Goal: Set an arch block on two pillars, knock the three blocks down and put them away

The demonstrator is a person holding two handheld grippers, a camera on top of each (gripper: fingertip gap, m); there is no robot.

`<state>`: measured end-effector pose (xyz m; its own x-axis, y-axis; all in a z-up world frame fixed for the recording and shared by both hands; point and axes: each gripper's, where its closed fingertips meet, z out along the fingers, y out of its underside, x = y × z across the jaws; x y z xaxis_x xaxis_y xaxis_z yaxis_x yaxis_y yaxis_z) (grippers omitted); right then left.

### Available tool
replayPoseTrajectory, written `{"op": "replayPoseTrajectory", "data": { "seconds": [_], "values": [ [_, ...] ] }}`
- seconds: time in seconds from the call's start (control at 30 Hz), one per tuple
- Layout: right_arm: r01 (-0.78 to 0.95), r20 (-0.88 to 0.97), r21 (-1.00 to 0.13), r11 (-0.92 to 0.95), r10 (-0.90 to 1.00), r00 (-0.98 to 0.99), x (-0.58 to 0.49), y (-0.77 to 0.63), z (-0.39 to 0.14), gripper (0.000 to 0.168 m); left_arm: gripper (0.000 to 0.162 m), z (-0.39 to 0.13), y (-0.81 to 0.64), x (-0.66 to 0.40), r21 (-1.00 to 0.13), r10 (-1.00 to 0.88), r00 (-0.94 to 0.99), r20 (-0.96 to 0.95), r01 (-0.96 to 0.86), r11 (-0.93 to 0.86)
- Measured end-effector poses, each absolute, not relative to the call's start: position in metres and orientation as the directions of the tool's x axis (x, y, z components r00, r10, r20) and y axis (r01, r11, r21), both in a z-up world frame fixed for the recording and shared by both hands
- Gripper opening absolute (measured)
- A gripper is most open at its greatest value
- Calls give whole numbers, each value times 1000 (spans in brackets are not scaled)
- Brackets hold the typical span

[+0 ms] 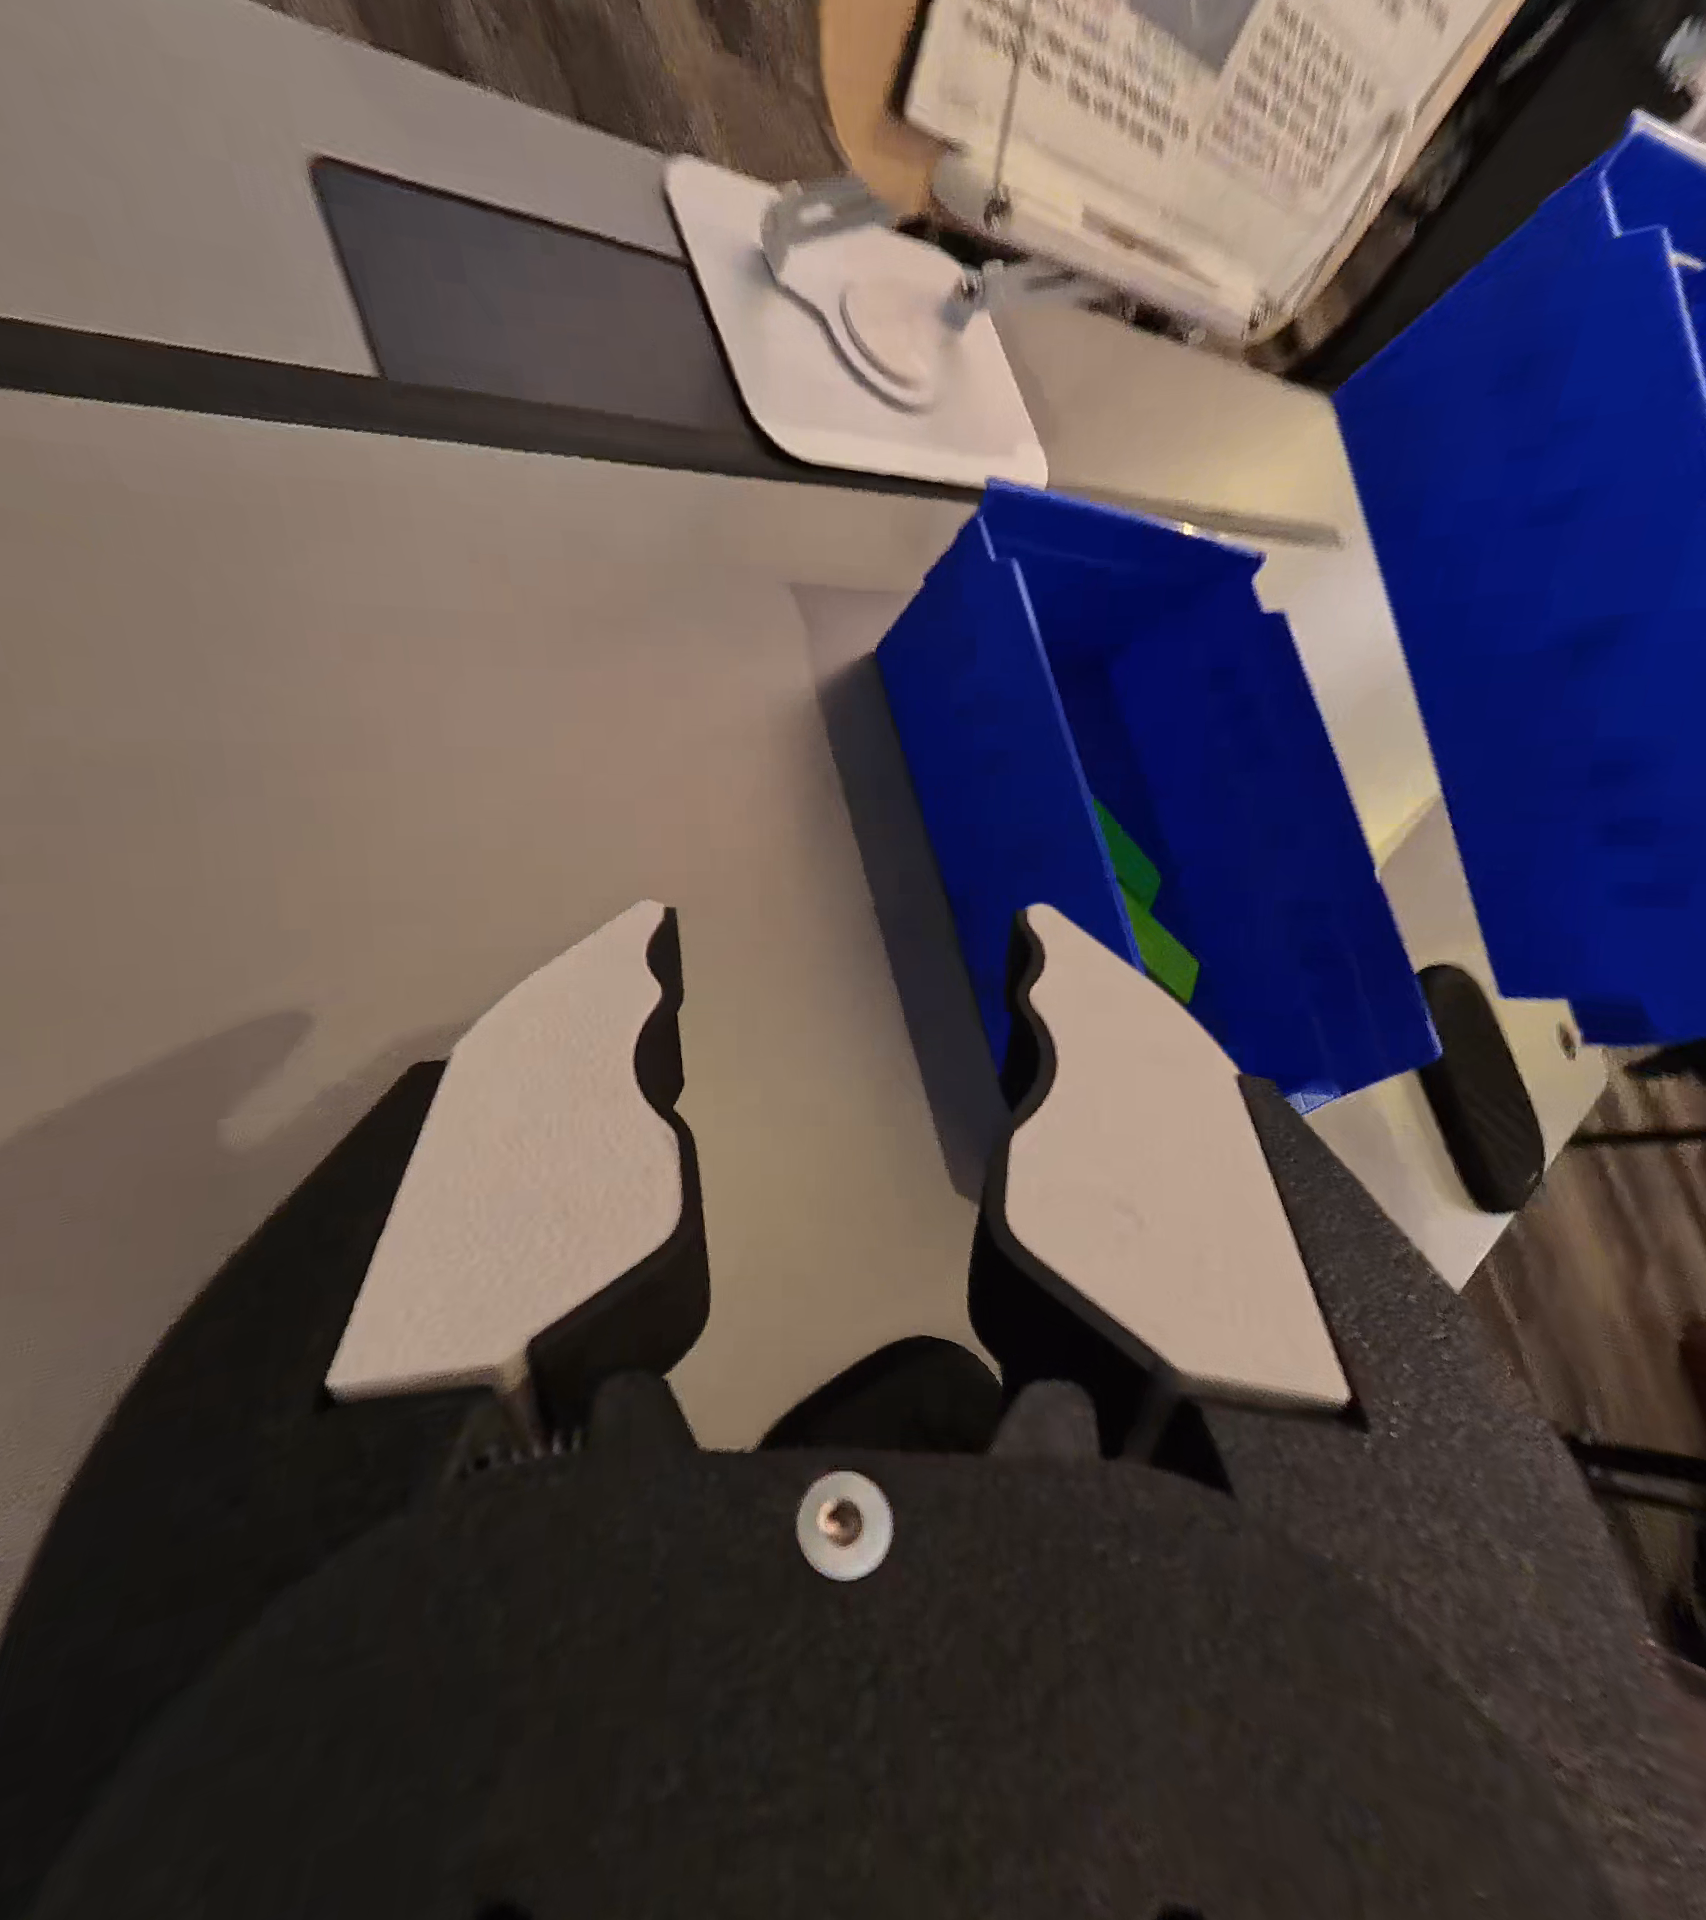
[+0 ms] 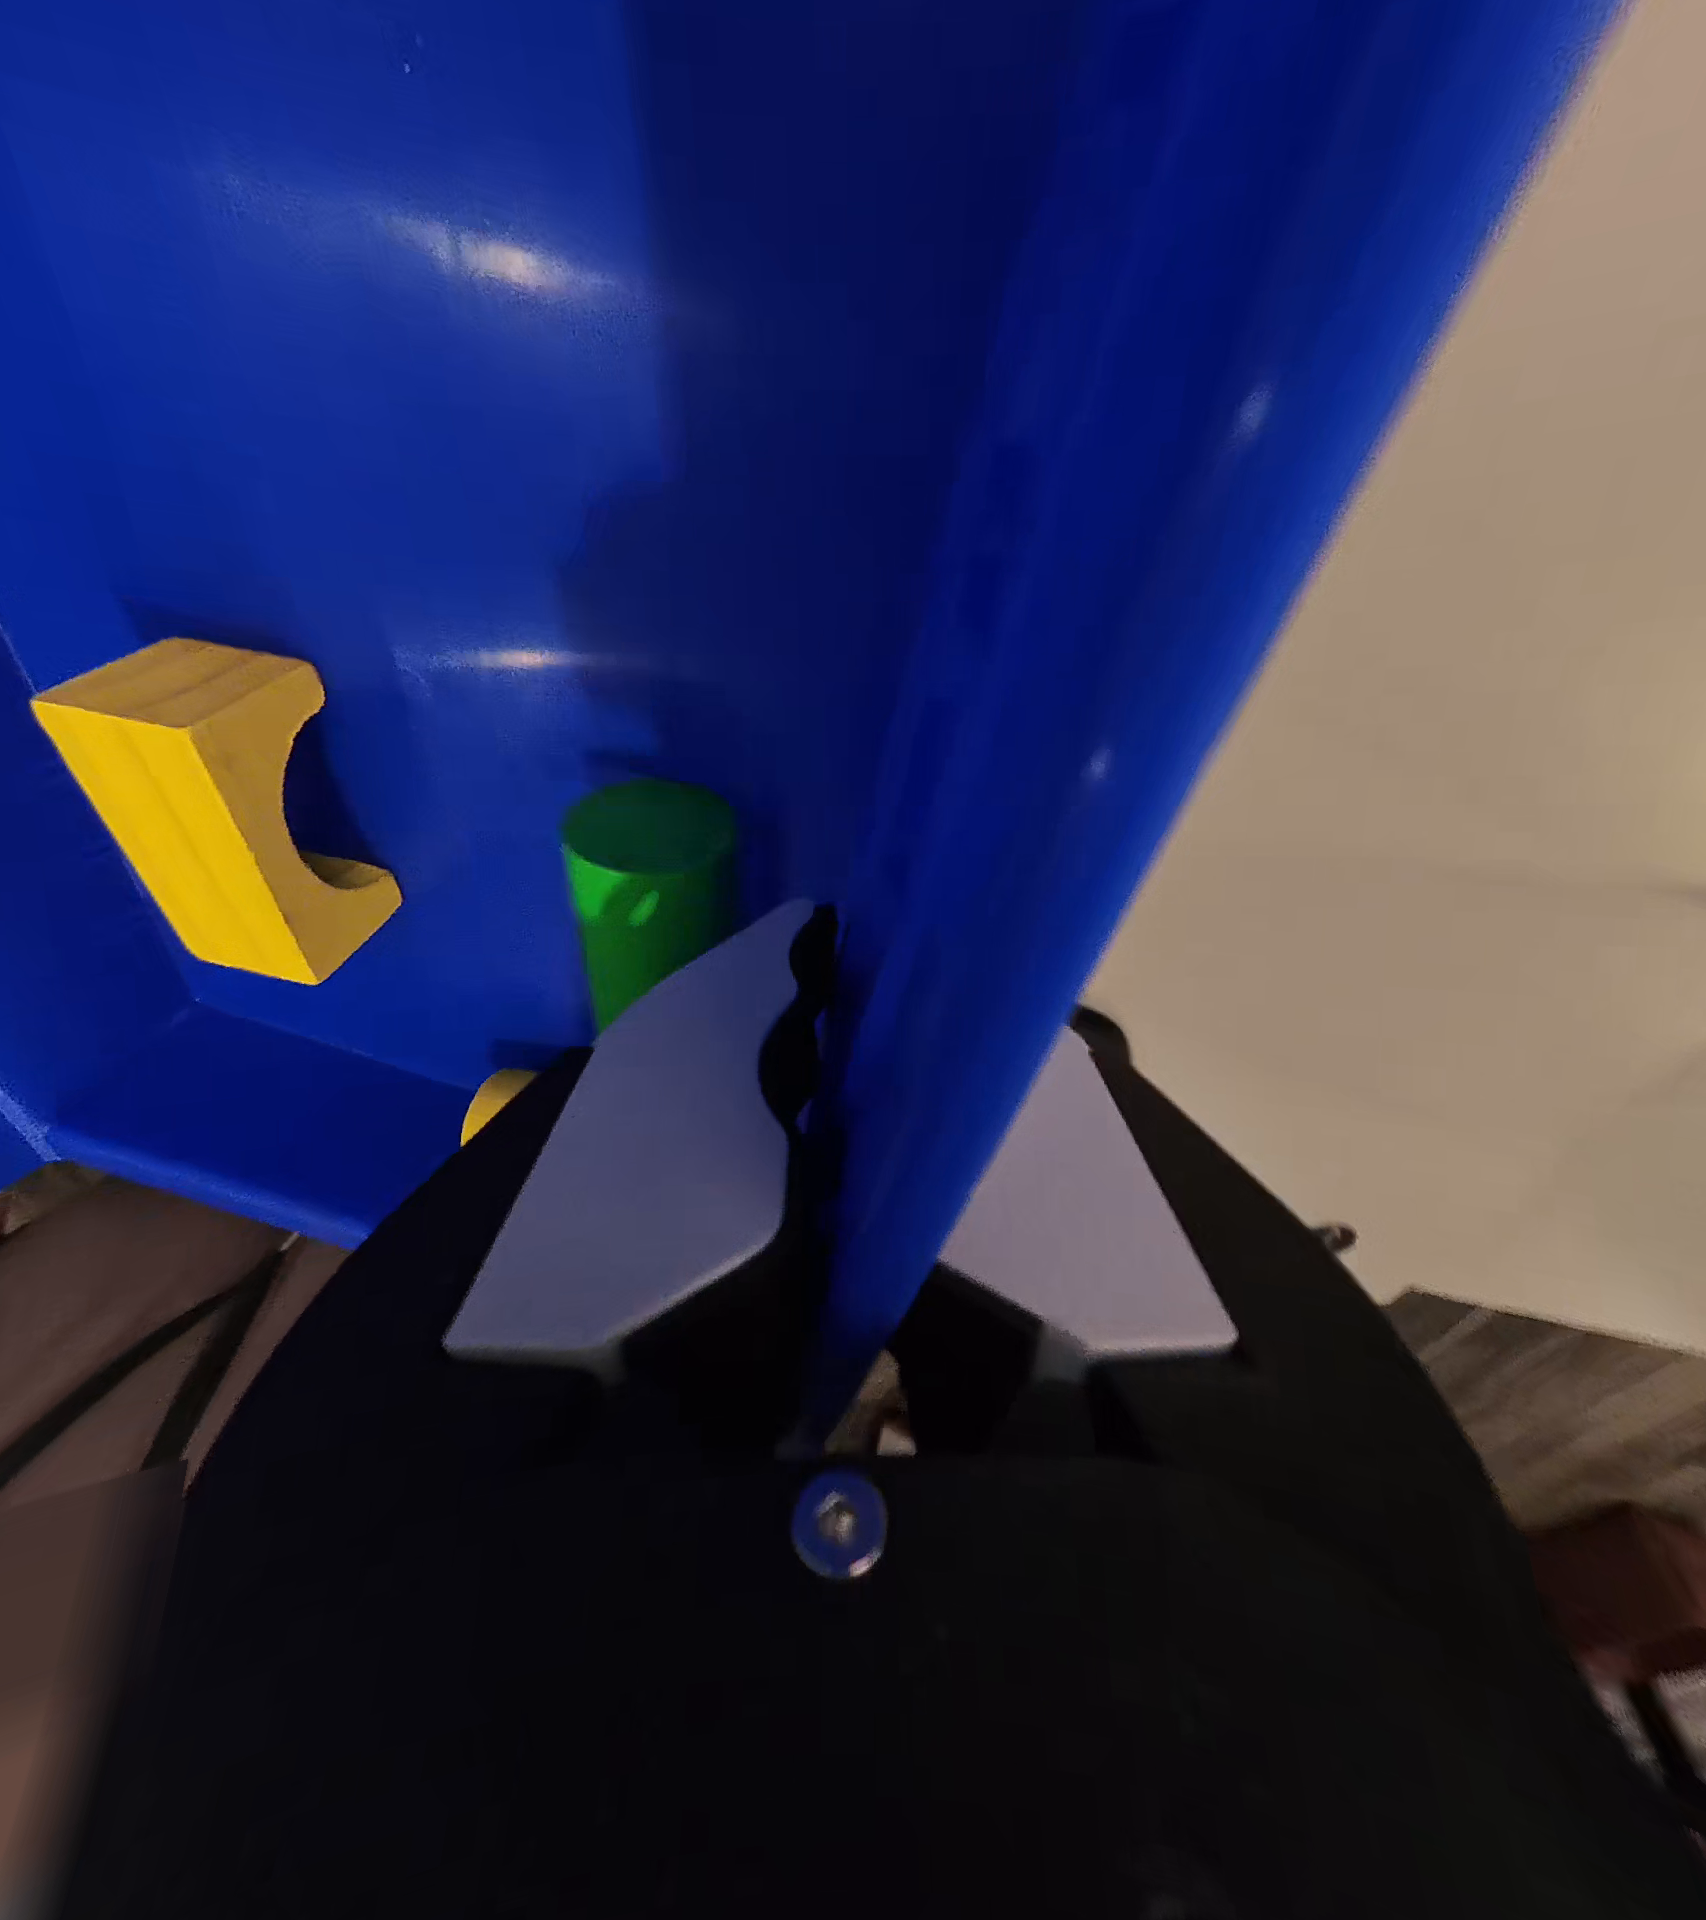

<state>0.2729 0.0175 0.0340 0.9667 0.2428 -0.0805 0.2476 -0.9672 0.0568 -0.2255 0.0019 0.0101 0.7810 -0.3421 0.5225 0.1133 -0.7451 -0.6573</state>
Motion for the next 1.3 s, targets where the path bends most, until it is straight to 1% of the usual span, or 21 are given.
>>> {"op": "replayPoseTrajectory", "data": {
  "seconds": [0.13,0.2,0.3,0.43,0.57,0.77,0.87,1.03,1.07,1.1,1.17,1.23,1.3],
  "values": [
    [397,-177,-4,-918,391,903,156,36,41,5,55,24,-17,-269,-689,-271,800,535,227,-689],
    [472,-227,-5,-882,460,858,95,37,33,5,59,27,-29,-290,-689,-217,812,542,281,-668],
    [567,-288,6,-824,542,790,10,34,15,6,60,34,-46,-316,-700,-156,822,548,348,-623],
    [642,-363,20,-766,593,719,-83,21,-9,6,58,47,-64,-345,-715,-102,808,580,445,-538],
    [684,-409,-10,-729,627,663,-152,9,-26,7,57,38,-77,-361,-680,-27,802,596,487,-548],
    [642,-431,11,-766,576,695,-192,11,-69,6,62,19,-74,-367,-627,8,786,619,499,-599],
    [594,-387,37,-803,537,750,-187,19,-101,6,63,6,-66,-365,-601,16,786,618,484,-636],
    [523,-314,98,-847,473,824,-168,24,-139,8,68,-28,-53,-355,-517,43,806,591,419,-746],
    [518,-336,78,-852,467,818,-172,25,-136,19,70,-35,-50,-352,-498,43,808,587,403,-768],
    [522,-343,73,-850,470,813,-173,25,-133,24,72,-42,-48,-349,-475,46,812,582,385,-791],
    [536,-331,18,-844,501,800,-172,30,-122,26,74,-57,-46,-342,-422,55,820,570,350,-836],
    [546,-288,-74,-835,542,790,-168,40,-105,27,75,-67,-43,-337,-392,53,825,563,323,-861],
    [570,-212,-215,-793,607,766,-161,51,-82,26,71,-74,-40,-334,-375,51,830,556,305,-875]
  ]
}}
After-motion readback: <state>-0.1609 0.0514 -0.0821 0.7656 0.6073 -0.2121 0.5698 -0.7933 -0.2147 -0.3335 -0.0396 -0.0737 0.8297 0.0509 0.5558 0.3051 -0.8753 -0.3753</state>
